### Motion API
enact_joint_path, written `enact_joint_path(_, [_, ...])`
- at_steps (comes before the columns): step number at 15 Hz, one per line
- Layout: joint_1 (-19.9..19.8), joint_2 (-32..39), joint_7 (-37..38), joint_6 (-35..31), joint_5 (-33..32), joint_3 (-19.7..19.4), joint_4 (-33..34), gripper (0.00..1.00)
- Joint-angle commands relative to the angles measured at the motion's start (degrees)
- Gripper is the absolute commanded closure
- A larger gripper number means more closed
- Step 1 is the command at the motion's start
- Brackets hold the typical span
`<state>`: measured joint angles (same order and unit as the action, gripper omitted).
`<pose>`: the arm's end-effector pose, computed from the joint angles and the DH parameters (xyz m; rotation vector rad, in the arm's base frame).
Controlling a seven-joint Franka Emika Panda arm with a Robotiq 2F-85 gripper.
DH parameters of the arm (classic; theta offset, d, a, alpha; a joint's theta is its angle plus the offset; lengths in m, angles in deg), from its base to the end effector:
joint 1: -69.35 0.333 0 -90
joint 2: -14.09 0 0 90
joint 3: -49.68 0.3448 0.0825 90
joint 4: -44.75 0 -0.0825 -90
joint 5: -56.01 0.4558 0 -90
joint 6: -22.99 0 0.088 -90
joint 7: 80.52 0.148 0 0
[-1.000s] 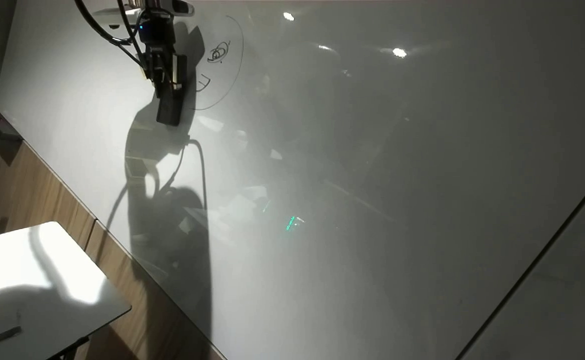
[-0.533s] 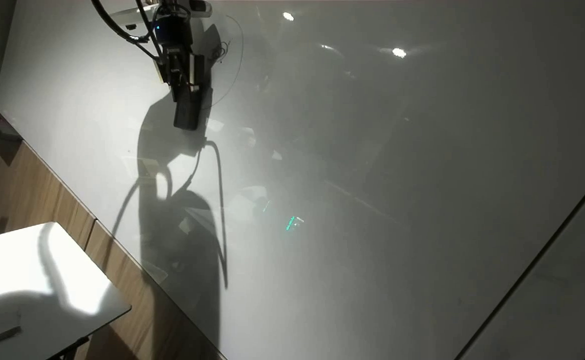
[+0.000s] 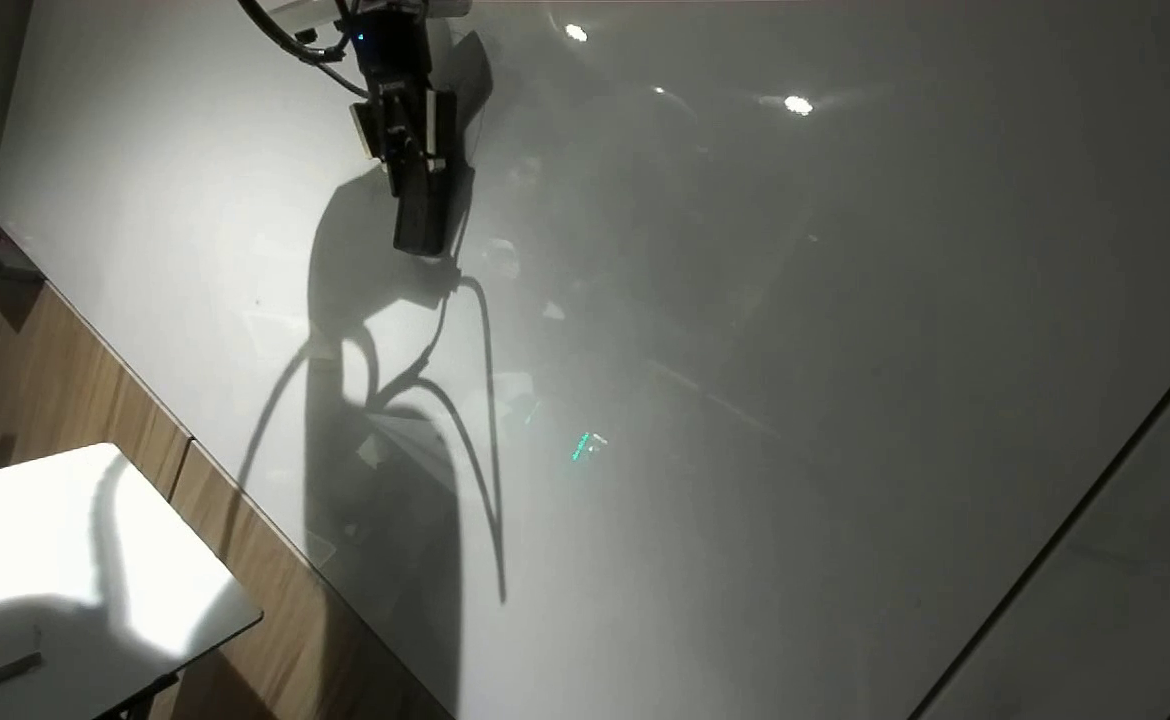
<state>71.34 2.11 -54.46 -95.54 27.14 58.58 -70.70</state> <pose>0.5943 0.0762 0.5518 2.6892 -0.1037 0.5494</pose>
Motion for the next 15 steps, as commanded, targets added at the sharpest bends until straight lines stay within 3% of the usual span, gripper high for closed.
enact_joint_path(1, [-2.8, 4.2, -1.5, -3.7, -4.7, -1.7, 9.1, 0.71])
enact_joint_path(7, [-2.5, 5.8, -3.4, 0.4, -4.2, -1.0, 14.9, 0.71])
enact_joint_path(15, [1.0, 9.5, -1.1, 8.4, -2.5, 3.8, 23.1, 0.71])
